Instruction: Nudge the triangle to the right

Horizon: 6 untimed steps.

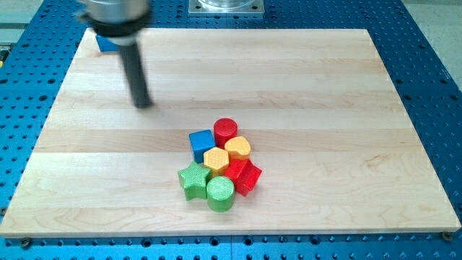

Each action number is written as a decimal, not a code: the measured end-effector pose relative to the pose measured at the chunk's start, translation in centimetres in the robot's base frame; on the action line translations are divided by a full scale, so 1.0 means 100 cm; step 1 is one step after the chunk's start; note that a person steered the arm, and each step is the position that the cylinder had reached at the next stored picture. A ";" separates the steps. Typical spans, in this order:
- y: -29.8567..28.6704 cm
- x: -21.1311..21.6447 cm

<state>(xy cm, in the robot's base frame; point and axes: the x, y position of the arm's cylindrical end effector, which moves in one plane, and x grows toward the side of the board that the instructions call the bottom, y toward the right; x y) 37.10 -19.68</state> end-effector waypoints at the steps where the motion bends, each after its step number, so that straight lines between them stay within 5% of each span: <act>1: -0.052 -0.103; 2: -0.085 -0.178; 4: -0.069 -0.179; 6: 0.028 -0.042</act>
